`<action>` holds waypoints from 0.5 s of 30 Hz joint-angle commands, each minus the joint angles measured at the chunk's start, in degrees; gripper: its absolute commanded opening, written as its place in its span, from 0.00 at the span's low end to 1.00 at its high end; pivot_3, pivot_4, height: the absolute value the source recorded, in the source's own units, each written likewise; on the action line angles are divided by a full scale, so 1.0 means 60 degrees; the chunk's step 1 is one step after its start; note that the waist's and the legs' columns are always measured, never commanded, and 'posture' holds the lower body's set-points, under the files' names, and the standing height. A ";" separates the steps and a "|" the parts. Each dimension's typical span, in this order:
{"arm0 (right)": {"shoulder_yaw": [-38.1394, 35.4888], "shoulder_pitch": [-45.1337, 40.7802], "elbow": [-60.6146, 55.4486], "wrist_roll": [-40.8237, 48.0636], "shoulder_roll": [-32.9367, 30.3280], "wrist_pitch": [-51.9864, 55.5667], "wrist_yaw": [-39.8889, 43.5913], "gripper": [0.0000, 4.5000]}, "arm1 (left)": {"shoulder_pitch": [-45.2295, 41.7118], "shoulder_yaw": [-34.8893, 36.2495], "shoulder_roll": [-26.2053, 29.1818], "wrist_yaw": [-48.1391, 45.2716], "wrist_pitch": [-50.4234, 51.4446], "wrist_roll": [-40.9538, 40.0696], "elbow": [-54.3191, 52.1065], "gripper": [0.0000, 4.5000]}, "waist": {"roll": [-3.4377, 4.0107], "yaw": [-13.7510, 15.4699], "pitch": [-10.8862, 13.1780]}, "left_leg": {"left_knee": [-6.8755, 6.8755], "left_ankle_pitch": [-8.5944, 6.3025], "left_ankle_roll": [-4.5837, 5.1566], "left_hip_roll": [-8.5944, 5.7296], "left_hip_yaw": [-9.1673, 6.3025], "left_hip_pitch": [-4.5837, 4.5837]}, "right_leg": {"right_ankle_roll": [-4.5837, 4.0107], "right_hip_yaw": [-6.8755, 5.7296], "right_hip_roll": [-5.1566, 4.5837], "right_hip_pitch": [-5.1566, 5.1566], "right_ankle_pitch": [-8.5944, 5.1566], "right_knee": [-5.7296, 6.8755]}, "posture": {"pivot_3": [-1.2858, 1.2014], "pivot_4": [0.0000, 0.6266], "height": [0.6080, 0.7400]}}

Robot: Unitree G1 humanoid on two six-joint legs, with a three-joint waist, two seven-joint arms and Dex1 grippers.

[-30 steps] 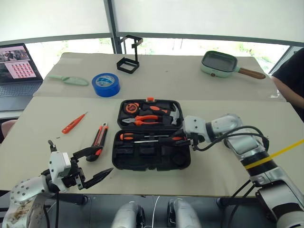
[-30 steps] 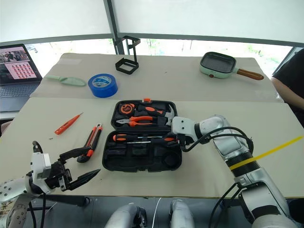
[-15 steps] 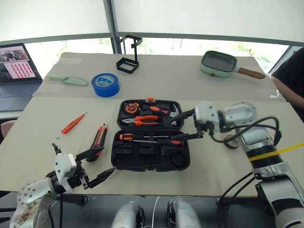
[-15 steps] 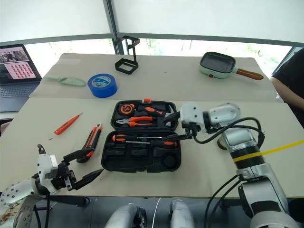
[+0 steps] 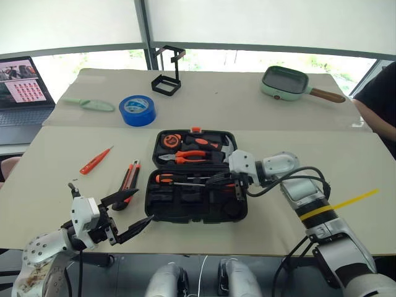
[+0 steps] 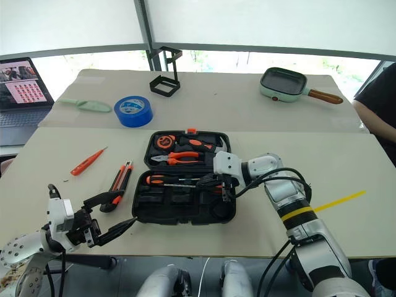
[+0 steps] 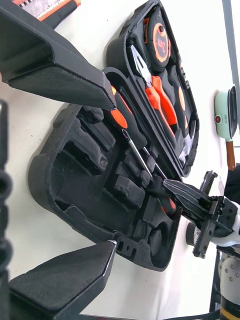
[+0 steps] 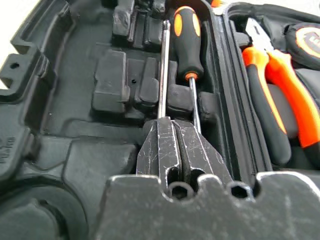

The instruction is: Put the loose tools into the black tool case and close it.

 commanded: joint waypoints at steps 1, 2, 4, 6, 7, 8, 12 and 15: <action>0.0230 -0.0046 0.0321 -0.0461 0.0101 -0.0188 -0.0235 0.00 | -0.0003 0.0021 0.0097 0.0049 0.0031 -0.0133 -0.0311 1.00 | 0.0000 -0.0028 0.0000 | 0.0000 0.0001 -0.0003 0.0001 0.0001 0.0003 | 0.0001 0.0002 0.0003 0.0002 0.0000 0.0001 | 0.52 0.24 1.00; 0.0378 0.0021 0.0369 -0.0620 0.0092 -0.0376 -0.0214 0.00 | -0.0014 0.0023 0.0101 0.0054 0.0032 -0.0128 -0.0284 1.00 | -0.0001 -0.0030 -0.0001 | 0.0000 0.0003 -0.0007 0.0001 0.0002 0.0008 | 0.0003 0.0003 0.0004 0.0004 -0.0001 0.0002 | 0.52 0.24 1.00; 0.0597 0.0164 0.0328 -0.0750 0.0225 -0.0372 -0.0249 0.00 | -0.0052 -0.0001 0.0102 0.0078 0.0032 -0.0093 -0.0242 1.00 | 0.0000 -0.0022 -0.0001 | 0.0000 0.0006 -0.0017 0.0002 0.0002 0.0018 | 0.0053 0.0003 0.0004 0.0010 -0.0031 0.0007 | 0.52 0.24 1.00; 0.0690 0.0120 0.0545 -0.0965 0.0321 -0.0381 -0.0407 0.00 | -0.0117 -0.0038 0.0104 0.0122 0.0043 -0.0041 -0.0193 1.00 | -0.0001 -0.0027 -0.0003 | 0.0000 0.0008 -0.0025 0.0003 0.0001 0.0027 | 0.0062 0.0005 0.0003 0.0013 -0.0038 0.0014 | 0.52 0.24 1.00; 0.0695 0.0096 0.0622 -0.1033 0.0339 -0.0403 -0.0450 0.00 | -0.0132 -0.0047 0.0106 0.0135 0.0046 -0.0031 -0.0181 1.00 | -0.0001 -0.0032 -0.0004 | -0.0002 0.0009 -0.0029 0.0006 0.0002 0.0035 | 0.0061 0.0009 0.0003 0.0017 -0.0038 0.0017 | 0.52 0.24 1.00; 0.0709 0.0093 0.0683 -0.1092 0.0353 -0.0490 -0.0482 0.00 | -0.0162 -0.0067 0.0120 0.0156 0.0039 0.0018 -0.0148 1.00 | -0.0002 -0.0040 -0.0004 | -0.0005 0.0011 -0.0035 0.0009 0.0001 0.0043 | 0.0060 0.0012 0.0002 0.0021 -0.0037 0.0018 | 0.52 0.24 1.00; 0.0745 0.0342 0.0409 -0.1024 0.0406 -0.0671 -0.0389 0.00 | -0.0206 -0.0051 0.0128 0.0272 0.0033 0.0064 -0.0097 1.00 | -0.0004 -0.0025 -0.0008 | -0.0034 0.0024 -0.0058 0.0009 0.0001 0.0056 | 0.0049 0.0017 0.0001 0.0019 -0.0034 0.0018 | 0.52 0.24 1.00; 0.0383 0.0350 0.0213 -0.0675 0.0410 -0.0896 -0.0409 0.00 | -0.0188 0.0149 0.0080 0.0501 0.0092 -0.0080 -0.0178 1.00 | -0.0006 -0.0036 -0.0010 | -0.0055 0.0025 -0.0058 0.0009 0.0001 0.0059 | 0.0010 0.0018 0.0000 0.0018 -0.0027 0.0015 | 0.52 0.24 1.00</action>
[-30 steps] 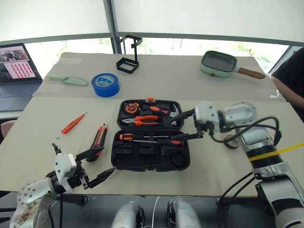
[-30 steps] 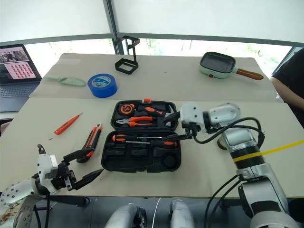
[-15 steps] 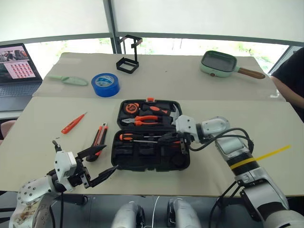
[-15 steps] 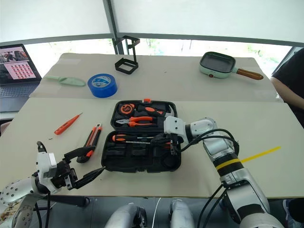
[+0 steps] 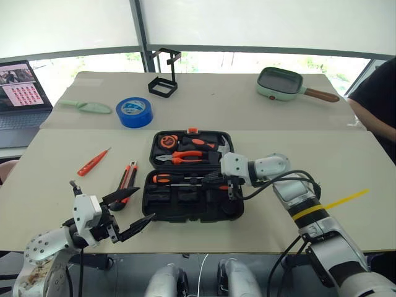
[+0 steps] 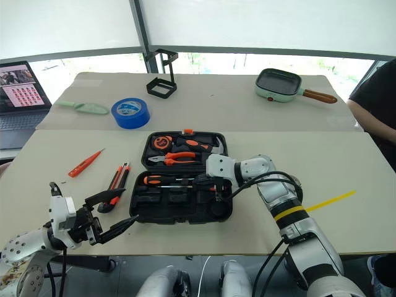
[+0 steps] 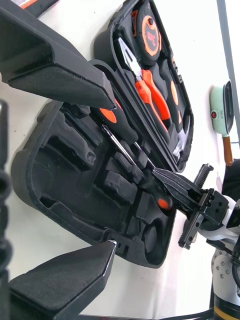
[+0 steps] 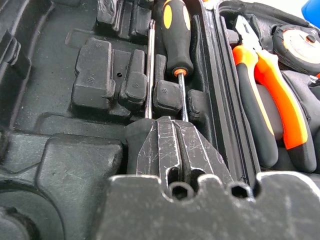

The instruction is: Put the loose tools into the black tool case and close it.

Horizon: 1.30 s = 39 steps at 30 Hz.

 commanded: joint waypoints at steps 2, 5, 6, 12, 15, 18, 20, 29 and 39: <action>-0.0683 0.0368 -0.0800 0.1228 0.0026 0.0517 0.0264 0.00 | 0.0097 0.0706 0.0044 0.0524 0.0238 -0.0395 -0.0186 1.00 | -0.0001 -0.0007 0.0001 | -0.0016 0.0002 0.0002 0.0000 0.0001 -0.0002 | -0.0042 -0.0001 0.0002 -0.0003 0.0021 -0.0008 | 0.52 0.24 1.00; -0.1533 0.0684 -0.1936 0.2566 -0.0409 0.1502 0.0675 0.00 | 0.0362 0.1420 0.0210 0.0819 0.0558 -0.0510 0.0169 1.00 | 0.0002 0.0006 0.0006 | -0.0028 0.0019 0.0031 0.0000 -0.0006 -0.0030 | -0.0049 0.0000 0.0002 -0.0026 0.0021 -0.0012 | 0.52 0.24 1.00; -0.1623 0.0793 -0.2148 0.2727 -0.0543 0.1580 0.0791 0.00 | 0.0412 0.1573 0.0226 0.0861 0.0638 -0.0562 0.0232 1.00 | 0.0005 0.0018 0.0008 | -0.0029 0.0043 0.0073 0.0000 -0.0007 -0.0033 | -0.0051 -0.0001 0.0000 -0.0027 0.0022 -0.0011 | 0.52 0.24 1.00; -0.2950 0.2439 -0.3666 0.3838 -0.1312 0.1823 0.0572 0.40 | 0.1076 0.3481 -0.0092 0.1549 0.0687 -0.1087 0.0987 1.00 | -0.0016 0.0071 0.0009 | -0.0034 -0.0014 0.0033 -0.0002 -0.0029 -0.0045 | -0.0032 -0.0010 -0.0013 -0.0018 0.0011 -0.0044 | 0.52 0.24 1.00; -0.3913 0.3976 -0.4156 0.4046 -0.1397 0.0389 0.0575 0.61 | 0.1947 0.4799 -0.0391 0.1813 0.0637 -0.1199 0.2270 1.00 | -0.0022 0.0046 0.0013 | -0.0040 -0.0016 0.0039 -0.0008 -0.0027 -0.0049 | -0.0022 -0.0010 -0.0012 -0.0019 0.0005 -0.0044 | 0.52 0.24 1.00; -0.4391 0.5046 -0.4181 0.4298 -0.1351 -0.0239 0.0636 0.75 | 0.2345 0.5394 -0.0483 0.2144 0.0553 -0.0959 0.3259 1.00 | -0.0051 0.0070 0.0020 | -0.0042 -0.0024 0.0043 -0.0010 -0.0008 -0.0034 | 0.0059 -0.0015 -0.0007 -0.0016 -0.0046 -0.0043 | 0.52 0.24 1.00; -0.4560 0.5377 -0.4353 0.4474 -0.1376 0.0170 0.0261 0.75 | 0.2339 0.5523 -0.0436 0.2222 0.0559 -0.0943 0.3638 1.00 | -0.0067 0.0083 0.0026 | -0.0042 -0.0039 0.0048 -0.0007 -0.0012 -0.0018 | 0.0062 -0.0010 -0.0015 -0.0007 -0.0053 -0.0045 | 0.52 0.24 1.00; -0.5048 0.6701 -0.6280 0.4703 -0.0866 0.0279 -0.1402 1.00 | -0.0154 0.4806 0.1130 0.3623 0.2777 -0.1061 0.3557 1.00 | -0.0108 0.0467 0.0026 | -0.0035 -0.0044 0.0056 0.0003 -0.0038 -0.0007 | 0.0022 0.0000 -0.0047 -0.0030 -0.0044 -0.0029 | 0.52 0.24 1.00; -0.4603 0.5826 -0.6609 0.4660 -0.0828 0.0666 -0.1965 1.00 | -0.6315 0.0497 0.3129 0.2489 0.4080 0.1213 0.7981 1.00 | -0.0118 0.0236 0.0030 | -0.0072 0.0027 -0.0023 -0.0015 0.0028 -0.0022 | 0.0006 -0.0009 0.0063 -0.0027 0.0016 -0.0020 | 0.52 0.24 1.00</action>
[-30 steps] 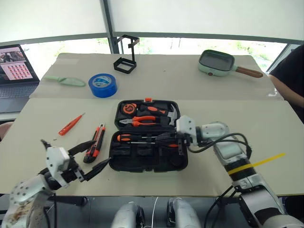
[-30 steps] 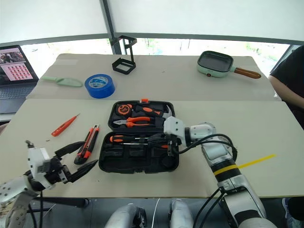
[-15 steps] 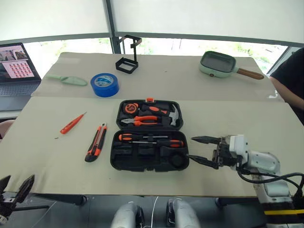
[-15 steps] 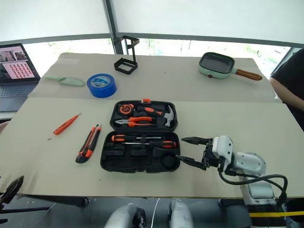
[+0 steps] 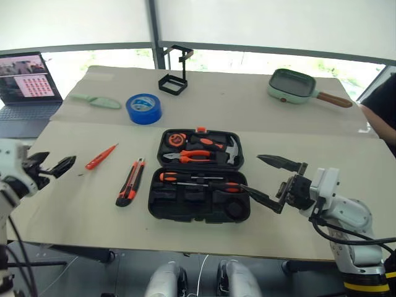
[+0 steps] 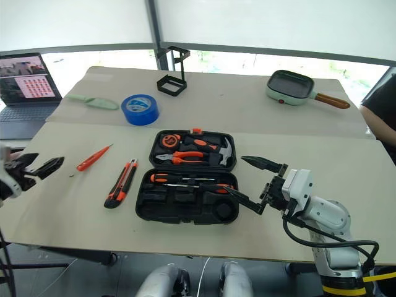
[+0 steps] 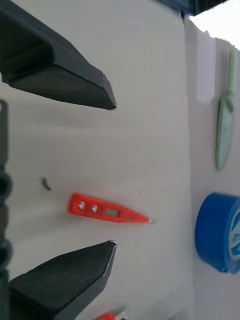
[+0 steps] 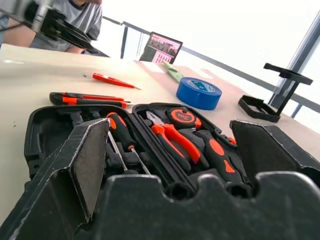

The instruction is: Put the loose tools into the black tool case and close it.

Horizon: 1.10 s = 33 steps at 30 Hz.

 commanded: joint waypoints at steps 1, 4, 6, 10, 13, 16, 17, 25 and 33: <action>0.0063 -0.0208 -0.0318 0.0253 -0.0046 0.0074 -0.0087 1.00 | -0.1375 -0.1037 0.0013 -0.0630 -0.0074 0.0801 0.1529 1.00 | -0.0002 -0.0106 0.0001 | 0.0002 0.0021 0.0037 0.0000 0.0009 -0.0003 | -0.0032 -0.0004 0.0016 -0.0004 0.0011 0.0004 | 0.52 0.24 1.00; 0.0162 -0.0165 -0.0539 0.0287 -0.0053 0.0149 -0.0134 1.00 | -0.2564 -0.2070 -0.0118 -0.1136 -0.0181 0.1566 0.2602 1.00 | -0.0011 -0.0143 0.0006 | 0.0003 0.0040 0.0062 0.0020 0.0010 -0.0027 | -0.0039 -0.0015 0.0085 -0.0004 0.0007 0.0003 | 0.52 0.24 1.00; 0.0176 -0.0087 -0.0670 0.0282 -0.0048 0.0190 -0.0196 1.00 | -0.3062 -0.2553 -0.0236 -0.1234 -0.0510 0.2082 0.3254 1.00 | -0.0011 -0.0171 0.0006 | 0.0001 0.0039 0.0060 0.0017 0.0015 -0.0028 | -0.0032 -0.0012 0.0087 -0.0004 -0.0001 0.0000 | 0.52 0.24 1.00; 0.0146 0.0093 -0.0890 0.0287 -0.0082 0.0262 -0.0313 1.00 | -0.3610 -0.3064 -0.0395 -0.1552 -0.0891 0.2700 0.4315 1.00 | -0.0013 -0.0260 0.0007 | 0.0002 0.0038 0.0059 0.0015 0.0020 -0.0023 | 0.0039 -0.0002 0.0083 0.0000 -0.0043 -0.0001 | 0.52 0.24 1.00; 0.0081 0.0131 -0.1014 0.0312 -0.0134 0.0331 -0.0400 1.00 | -0.3571 -0.3422 -0.0339 -0.2048 -0.0796 0.3081 0.4620 0.88 | -0.0012 -0.0264 0.0007 | 0.0013 0.0038 0.0059 0.0013 0.0030 0.0001 | 0.0043 0.0016 0.0070 0.0003 -0.0052 -0.0007 | 0.52 0.24 1.00; -0.0001 0.0143 -0.1095 0.0324 -0.0186 0.0387 -0.0475 1.00 | -0.3401 -0.3371 -0.0337 -0.1956 -0.0988 0.3280 0.4705 0.65 | -0.0011 -0.0263 0.0007 | 0.0013 0.0022 0.0033 0.0018 0.0040 0.0041 | 0.0043 0.0039 0.0054 0.0020 -0.0054 0.0006 | 0.52 0.24 1.00; -0.0007 0.0167 -0.1121 0.0332 -0.0201 0.0396 -0.0492 1.00 | -0.3334 -0.3329 -0.0339 -0.1973 -0.0995 0.3296 0.4702 0.56 | -0.0011 -0.0259 0.0007 | 0.0013 0.0014 0.0019 0.0020 0.0036 0.0040 | 0.0044 0.0039 0.0048 0.0017 -0.0054 0.0008 | 0.52 0.24 1.00; 0.0004 0.0398 -0.1223 0.0314 -0.0287 0.0449 -0.0564 1.00 | -0.2540 -0.1314 -0.1068 -0.3217 -0.2792 0.1498 0.3967 0.10 | -0.0009 -0.0236 0.0006 | 0.0031 0.0005 0.0006 0.0013 0.0030 0.0061 | 0.0038 0.0038 -0.0077 0.0018 -0.0050 0.0080 | 0.52 0.24 1.00; -0.0309 0.0788 -0.1152 0.0502 -0.0975 0.0438 -0.0088 1.00 | -0.2232 -0.2633 -0.0763 -0.6391 -0.2172 0.0546 -0.1132 0.10 | -0.0058 -0.0004 0.0032 | 0.0157 -0.0001 0.0016 0.0011 -0.0021 -0.0071 | -0.0036 0.0016 -0.0081 -0.0029 -0.0004 0.0111 | 0.52 0.24 1.00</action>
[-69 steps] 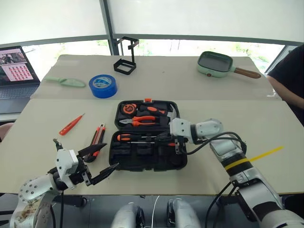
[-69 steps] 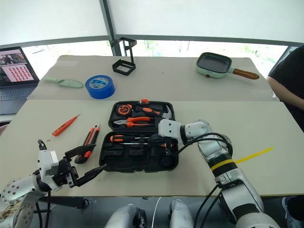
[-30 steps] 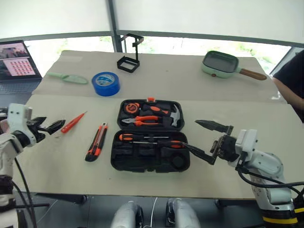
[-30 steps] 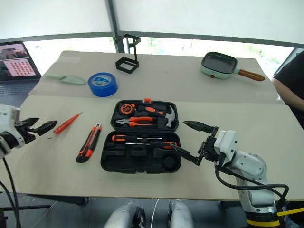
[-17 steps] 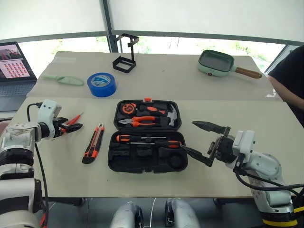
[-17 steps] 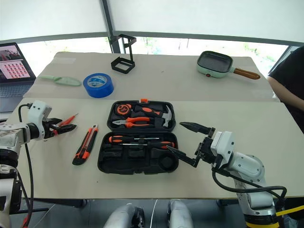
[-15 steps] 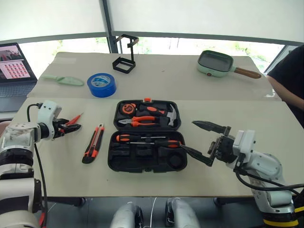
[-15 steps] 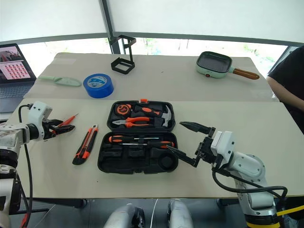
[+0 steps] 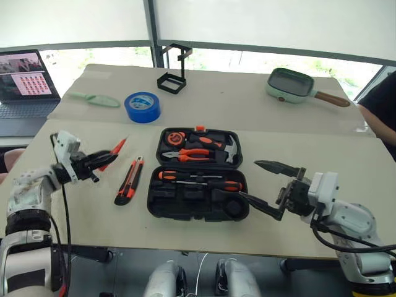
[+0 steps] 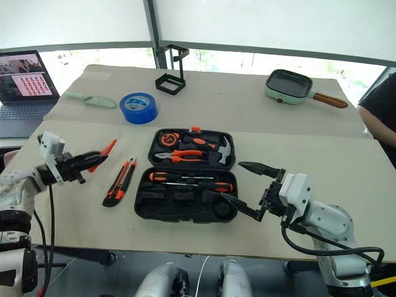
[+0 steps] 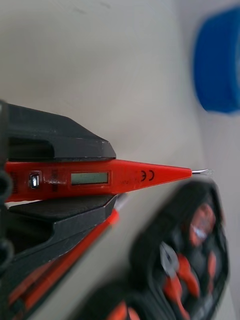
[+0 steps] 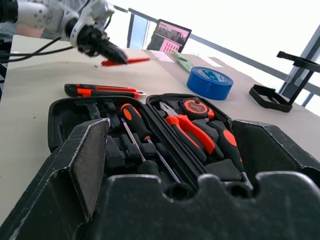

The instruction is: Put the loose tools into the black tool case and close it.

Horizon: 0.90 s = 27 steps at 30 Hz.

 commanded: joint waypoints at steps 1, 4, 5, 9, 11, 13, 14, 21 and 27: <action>-0.0294 0.0104 -0.0160 0.0173 -0.0274 -0.0121 0.0267 1.00 | 0.0172 -0.1647 0.0496 -0.1505 0.0875 0.0029 -0.3143 0.10 | 0.0003 -0.0018 0.0001 | 0.0002 -0.0004 0.0008 -0.0004 -0.0001 0.0005 | 0.0002 0.0000 0.0008 0.0008 -0.0001 0.0001 | 0.52 0.24 1.00; -0.0321 0.0120 -0.0122 0.0168 -0.0388 -0.0122 0.0318 1.00 | 0.0288 -0.3298 0.0918 -0.1529 0.2882 0.0411 -0.5112 0.10 | 0.0016 -0.0023 0.0003 | 0.0005 -0.0016 0.0030 -0.0017 0.0003 0.0025 | 0.0079 -0.0001 0.0027 0.0030 -0.0048 0.0007 | 0.52 0.24 1.00; -0.0347 0.0127 -0.0123 0.0179 -0.0420 -0.0107 0.0320 1.00 | 0.0280 -0.3462 0.0781 -0.1286 0.3095 0.0419 -0.5391 0.10 | 0.0023 -0.0023 0.0002 | 0.0005 -0.0016 0.0040 -0.0020 0.0005 0.0032 | 0.0087 0.0001 0.0032 0.0036 -0.0052 0.0005 | 0.52 0.24 1.00; -0.0608 0.0183 -0.0090 0.0233 -0.0548 -0.0061 0.0311 1.00 | 0.0043 -0.4271 0.0313 -0.0573 0.3128 0.1164 -0.5754 0.10 | 0.0023 -0.0040 0.0005 | 0.0006 0.0021 0.0108 -0.0007 0.0001 0.0033 | 0.0093 0.0014 0.0061 0.0028 -0.0056 0.0005 | 0.52 0.24 1.00; -0.0677 0.0310 -0.0128 0.0234 -0.0577 -0.0046 0.0320 1.00 | -0.0141 -0.4714 0.0050 -0.0315 0.2939 0.1642 -0.5668 0.10 | 0.0024 -0.0016 0.0006 | 0.0005 0.0023 0.0108 -0.0005 -0.0009 0.0033 | 0.0090 0.0019 0.0060 0.0030 -0.0058 0.0006 | 0.52 0.24 1.00; -0.0644 0.0419 -0.0204 0.0187 -0.0574 -0.0062 0.0330 1.00 | -0.0286 -0.5067 -0.0018 -0.0302 0.2575 0.2087 -0.5522 0.10 | 0.0024 -0.0006 0.0006 | 0.0006 0.0024 0.0110 -0.0005 -0.0018 0.0030 | 0.0088 0.0017 0.0062 0.0033 -0.0059 0.0005 | 0.52 0.24 1.00; -0.0624 0.0481 -0.0268 0.0171 -0.0567 -0.0056 0.0315 1.00 | -0.0379 -0.5221 -0.0041 -0.0310 0.2503 0.2271 -0.5434 0.10 | 0.0024 -0.0001 0.0006 | 0.0006 0.0023 0.0112 -0.0007 -0.0018 0.0028 | 0.0087 0.0018 0.0060 0.0033 -0.0058 0.0003 | 0.52 0.24 1.00; -0.0655 0.0854 -0.0678 0.0221 -0.0588 0.0124 0.0139 1.00 | -0.0706 -0.5507 -0.0461 -0.0288 0.1990 0.2701 -0.5067 0.10 | 0.0025 0.0008 0.0005 | 0.0021 0.0013 0.0138 -0.0009 -0.0021 0.0023 | 0.0088 0.0018 0.0040 0.0037 -0.0057 0.0000 | 0.52 0.24 1.00; -0.0584 0.0900 -0.0827 0.0197 -0.0586 0.0251 0.0013 1.00 | -0.0923 -0.5913 -0.0287 -0.0799 0.1302 0.3214 -0.4661 0.10 | 0.0025 0.0007 0.0005 | 0.0025 0.0012 0.0141 -0.0009 -0.0024 0.0025 | 0.0088 0.0017 0.0036 0.0038 -0.0057 0.0001 | 0.52 0.24 1.00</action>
